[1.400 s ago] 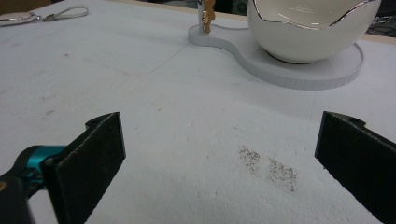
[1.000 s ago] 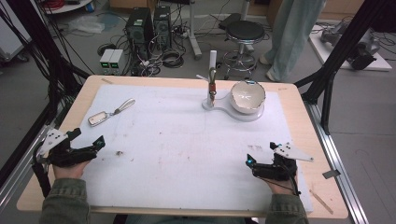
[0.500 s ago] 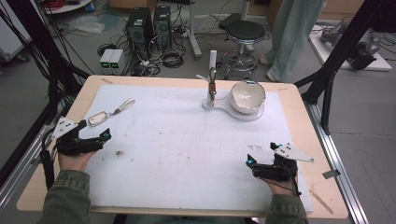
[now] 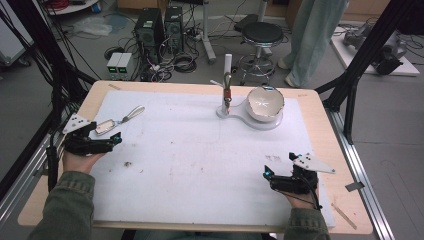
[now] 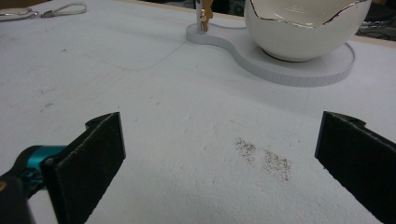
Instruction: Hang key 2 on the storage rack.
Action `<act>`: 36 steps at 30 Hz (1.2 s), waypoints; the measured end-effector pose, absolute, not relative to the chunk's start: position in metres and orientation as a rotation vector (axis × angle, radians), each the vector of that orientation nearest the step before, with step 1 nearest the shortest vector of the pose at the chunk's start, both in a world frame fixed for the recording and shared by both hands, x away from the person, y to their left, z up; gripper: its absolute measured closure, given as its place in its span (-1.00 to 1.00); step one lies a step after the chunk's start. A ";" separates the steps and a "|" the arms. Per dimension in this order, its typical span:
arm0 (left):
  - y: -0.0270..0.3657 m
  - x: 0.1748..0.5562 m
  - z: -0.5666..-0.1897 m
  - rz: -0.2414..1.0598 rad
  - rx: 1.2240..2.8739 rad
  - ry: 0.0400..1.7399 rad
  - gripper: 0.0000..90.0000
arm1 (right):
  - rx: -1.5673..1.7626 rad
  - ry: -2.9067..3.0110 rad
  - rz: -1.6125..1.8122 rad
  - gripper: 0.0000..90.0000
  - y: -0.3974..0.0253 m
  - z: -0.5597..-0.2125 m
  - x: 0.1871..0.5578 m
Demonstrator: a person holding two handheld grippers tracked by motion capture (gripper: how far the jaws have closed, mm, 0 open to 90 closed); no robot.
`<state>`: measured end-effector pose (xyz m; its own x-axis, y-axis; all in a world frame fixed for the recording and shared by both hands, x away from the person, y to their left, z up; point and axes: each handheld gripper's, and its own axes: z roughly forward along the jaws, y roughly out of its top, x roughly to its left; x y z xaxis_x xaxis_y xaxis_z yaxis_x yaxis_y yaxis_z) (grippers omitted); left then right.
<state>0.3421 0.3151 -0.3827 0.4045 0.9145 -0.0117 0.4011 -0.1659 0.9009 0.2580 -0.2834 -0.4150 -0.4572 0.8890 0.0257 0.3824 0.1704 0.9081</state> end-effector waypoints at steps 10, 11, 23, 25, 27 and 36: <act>0.318 0.368 -0.378 0.670 1.841 1.153 -0.96 | 1.191 1.933 1.249 -0.99 -0.283 -0.415 0.258; 0.318 0.374 -0.378 0.658 1.853 1.154 -0.95 | 1.193 1.937 1.250 -0.99 -0.282 -0.415 0.258; 0.321 0.405 -0.382 0.630 1.950 1.170 -0.94 | 1.190 1.938 1.246 -0.99 -0.283 -0.416 0.259; 0.320 0.410 -0.381 0.627 1.963 1.165 -0.94 | 1.187 1.941 1.239 -0.99 -0.283 -0.417 0.259; 0.320 0.415 -0.381 0.619 1.966 1.158 -0.94 | 1.193 1.944 1.238 -0.99 -0.282 -0.417 0.259; 0.314 0.439 -0.381 0.574 2.030 1.141 -0.93 | 1.199 1.941 1.223 -0.99 -0.283 -0.418 0.258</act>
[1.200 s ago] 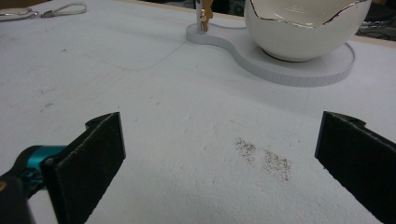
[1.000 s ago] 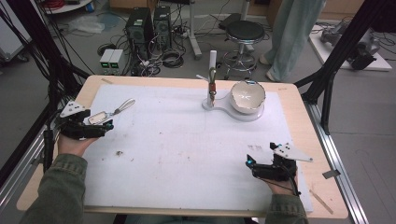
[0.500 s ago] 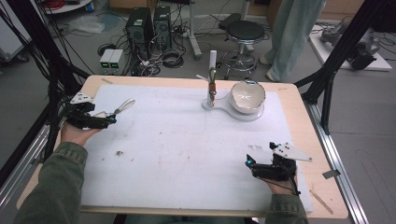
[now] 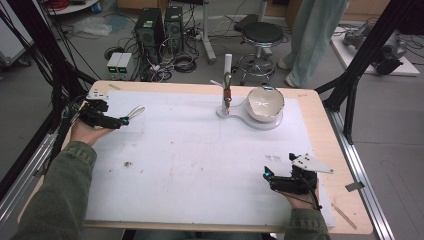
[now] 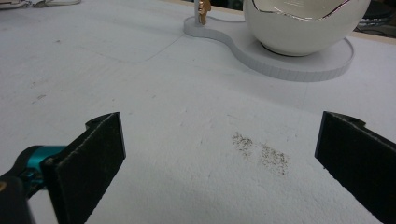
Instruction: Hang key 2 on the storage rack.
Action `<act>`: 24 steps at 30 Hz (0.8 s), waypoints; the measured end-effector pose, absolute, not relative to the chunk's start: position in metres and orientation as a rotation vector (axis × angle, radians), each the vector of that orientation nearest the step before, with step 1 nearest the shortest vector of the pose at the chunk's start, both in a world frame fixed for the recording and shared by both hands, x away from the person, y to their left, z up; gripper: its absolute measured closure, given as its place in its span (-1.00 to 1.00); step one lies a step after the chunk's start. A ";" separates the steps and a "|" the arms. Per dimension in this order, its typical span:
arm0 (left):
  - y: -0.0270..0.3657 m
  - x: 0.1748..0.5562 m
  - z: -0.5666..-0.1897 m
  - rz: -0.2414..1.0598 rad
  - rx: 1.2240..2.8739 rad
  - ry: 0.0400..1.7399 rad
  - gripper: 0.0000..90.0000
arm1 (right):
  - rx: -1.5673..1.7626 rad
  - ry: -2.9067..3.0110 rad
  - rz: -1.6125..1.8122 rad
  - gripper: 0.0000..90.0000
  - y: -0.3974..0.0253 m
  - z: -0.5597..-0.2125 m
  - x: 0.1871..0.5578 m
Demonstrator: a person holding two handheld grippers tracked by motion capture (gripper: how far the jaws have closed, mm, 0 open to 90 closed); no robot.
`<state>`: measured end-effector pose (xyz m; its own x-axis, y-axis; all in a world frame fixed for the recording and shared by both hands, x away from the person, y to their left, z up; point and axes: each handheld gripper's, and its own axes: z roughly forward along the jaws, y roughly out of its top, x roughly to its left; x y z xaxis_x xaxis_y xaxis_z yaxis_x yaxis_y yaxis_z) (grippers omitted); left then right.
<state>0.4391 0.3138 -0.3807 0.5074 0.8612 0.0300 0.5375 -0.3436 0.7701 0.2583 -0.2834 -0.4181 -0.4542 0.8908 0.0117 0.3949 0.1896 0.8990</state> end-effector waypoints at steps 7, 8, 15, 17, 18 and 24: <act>0.310 0.460 -0.387 0.555 2.077 1.153 -0.92 | 1.194 1.940 1.214 -0.99 -0.285 -0.419 0.257; 0.310 0.460 -0.387 0.555 2.077 1.153 -0.92 | 1.194 1.940 1.214 -0.99 -0.285 -0.419 0.257; 0.307 0.472 -0.389 0.547 2.084 1.140 -0.90 | 1.203 1.938 1.210 -0.99 -0.286 -0.419 0.255; 0.309 0.475 -0.393 0.540 2.085 1.162 -0.89 | 1.202 1.938 1.212 -0.99 -0.286 -0.419 0.255; 0.311 0.477 -0.395 0.534 2.094 1.168 -0.89 | 1.200 1.941 1.209 -0.99 -0.287 -0.419 0.255; 0.313 0.484 -0.405 0.511 2.126 1.184 -0.82 | 1.201 1.946 1.203 -0.99 -0.287 -0.421 0.256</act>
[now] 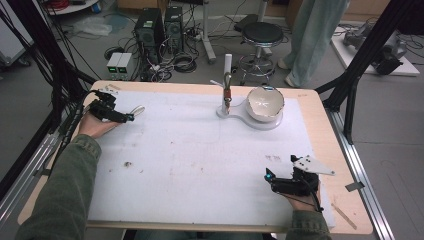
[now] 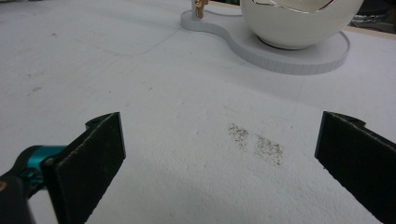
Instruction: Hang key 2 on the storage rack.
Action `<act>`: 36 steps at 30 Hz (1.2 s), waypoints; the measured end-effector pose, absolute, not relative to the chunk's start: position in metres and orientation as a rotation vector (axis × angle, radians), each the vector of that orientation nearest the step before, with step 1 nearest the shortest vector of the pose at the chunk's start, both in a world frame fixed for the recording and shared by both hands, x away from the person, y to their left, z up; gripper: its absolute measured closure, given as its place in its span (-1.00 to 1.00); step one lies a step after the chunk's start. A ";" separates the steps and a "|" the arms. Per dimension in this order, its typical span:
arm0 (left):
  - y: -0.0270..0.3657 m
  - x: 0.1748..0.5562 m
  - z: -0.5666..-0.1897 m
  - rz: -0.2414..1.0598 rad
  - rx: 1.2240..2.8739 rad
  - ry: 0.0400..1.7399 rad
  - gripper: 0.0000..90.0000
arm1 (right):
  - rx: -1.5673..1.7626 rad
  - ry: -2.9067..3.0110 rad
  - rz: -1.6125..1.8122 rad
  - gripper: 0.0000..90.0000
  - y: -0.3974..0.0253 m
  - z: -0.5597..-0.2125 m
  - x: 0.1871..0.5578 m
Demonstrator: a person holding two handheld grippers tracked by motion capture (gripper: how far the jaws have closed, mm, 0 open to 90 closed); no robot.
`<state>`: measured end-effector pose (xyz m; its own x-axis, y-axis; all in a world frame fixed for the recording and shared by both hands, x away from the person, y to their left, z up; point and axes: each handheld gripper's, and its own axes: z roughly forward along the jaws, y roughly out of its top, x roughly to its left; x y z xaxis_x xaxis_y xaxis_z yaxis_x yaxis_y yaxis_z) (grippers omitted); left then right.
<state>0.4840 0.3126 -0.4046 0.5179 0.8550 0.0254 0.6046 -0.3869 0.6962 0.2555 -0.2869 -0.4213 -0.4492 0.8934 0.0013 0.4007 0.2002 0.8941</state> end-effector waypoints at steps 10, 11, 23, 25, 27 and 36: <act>0.303 0.510 -0.405 0.469 2.199 1.191 -0.68 | 1.203 1.949 1.191 -0.99 -0.287 -0.422 0.255; 0.303 0.511 -0.405 0.462 2.198 1.193 -0.62 | 1.206 1.946 1.192 -0.99 -0.288 -0.422 0.254; 0.299 0.519 -0.420 0.433 2.231 1.256 0.01 | 1.216 1.941 1.193 -0.98 -0.289 -0.422 0.253; 0.297 0.519 -0.422 0.446 2.234 1.252 0.06 | 1.206 1.944 1.193 -0.98 -0.289 -0.422 0.254; 0.296 0.520 -0.424 0.455 2.245 1.247 0.15 | 1.208 1.944 1.193 -0.98 -0.289 -0.422 0.254; 0.293 0.518 -0.422 0.513 2.251 1.205 0.66 | 1.205 1.936 1.195 -0.98 -0.291 -0.421 0.253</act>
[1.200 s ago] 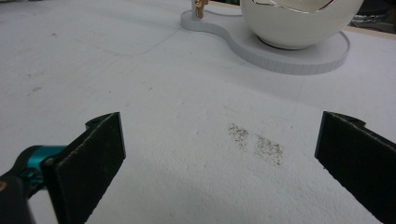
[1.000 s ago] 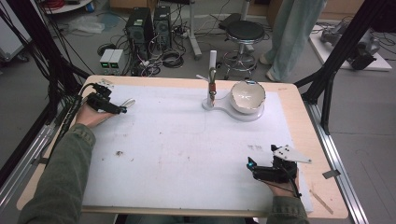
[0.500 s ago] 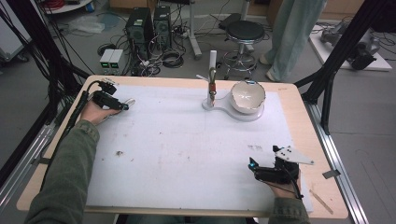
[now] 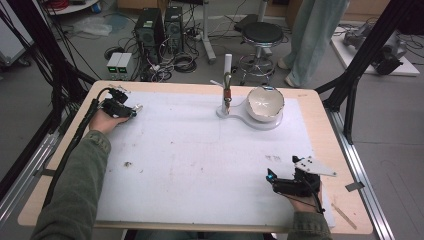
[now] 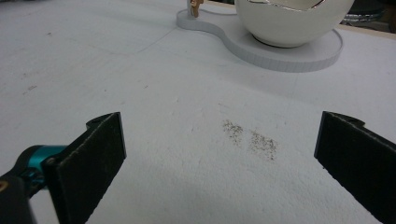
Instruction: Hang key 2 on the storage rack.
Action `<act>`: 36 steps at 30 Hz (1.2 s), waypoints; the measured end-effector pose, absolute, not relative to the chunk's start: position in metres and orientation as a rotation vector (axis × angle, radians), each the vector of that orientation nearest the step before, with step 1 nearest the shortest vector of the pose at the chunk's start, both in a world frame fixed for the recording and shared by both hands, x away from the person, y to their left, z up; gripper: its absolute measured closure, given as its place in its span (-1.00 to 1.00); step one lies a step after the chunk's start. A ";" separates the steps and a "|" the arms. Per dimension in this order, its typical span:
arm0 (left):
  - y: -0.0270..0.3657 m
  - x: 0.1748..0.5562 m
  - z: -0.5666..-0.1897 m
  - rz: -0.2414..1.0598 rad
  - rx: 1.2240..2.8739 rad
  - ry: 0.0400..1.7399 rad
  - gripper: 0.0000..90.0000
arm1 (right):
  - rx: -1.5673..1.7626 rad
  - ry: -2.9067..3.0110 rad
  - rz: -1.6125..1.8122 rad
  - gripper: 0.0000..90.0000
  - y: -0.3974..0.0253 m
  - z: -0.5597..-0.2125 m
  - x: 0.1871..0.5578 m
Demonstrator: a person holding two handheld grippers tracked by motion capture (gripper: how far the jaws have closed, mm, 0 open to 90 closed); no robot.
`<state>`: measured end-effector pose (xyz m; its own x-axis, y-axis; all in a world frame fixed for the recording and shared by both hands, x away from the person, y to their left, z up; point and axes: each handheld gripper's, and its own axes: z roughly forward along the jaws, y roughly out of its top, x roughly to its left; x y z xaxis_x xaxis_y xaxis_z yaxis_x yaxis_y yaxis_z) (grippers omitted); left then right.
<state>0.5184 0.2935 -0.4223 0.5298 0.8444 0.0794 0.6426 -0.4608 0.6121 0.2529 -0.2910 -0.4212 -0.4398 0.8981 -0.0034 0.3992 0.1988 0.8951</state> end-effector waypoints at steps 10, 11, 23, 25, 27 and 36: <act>0.297 0.511 -0.404 0.511 2.202 1.183 0.67 | 1.209 1.929 1.203 -0.98 -0.291 -0.420 0.252; 0.298 0.510 -0.400 0.510 2.194 1.176 0.67 | 1.209 1.928 1.205 -0.98 -0.290 -0.419 0.252; 0.304 0.494 -0.364 0.496 2.069 1.129 0.67 | 1.196 1.927 1.216 -0.98 -0.288 -0.417 0.253; 0.305 0.492 -0.362 0.492 2.053 1.131 0.67 | 1.194 1.926 1.217 -0.98 -0.288 -0.417 0.253; 0.308 0.490 -0.357 0.495 2.037 1.133 0.67 | 1.186 1.929 1.216 -0.98 -0.287 -0.416 0.253; 0.320 0.479 -0.337 0.491 1.973 1.138 0.67 | 1.185 1.927 1.224 -0.98 -0.286 -0.415 0.254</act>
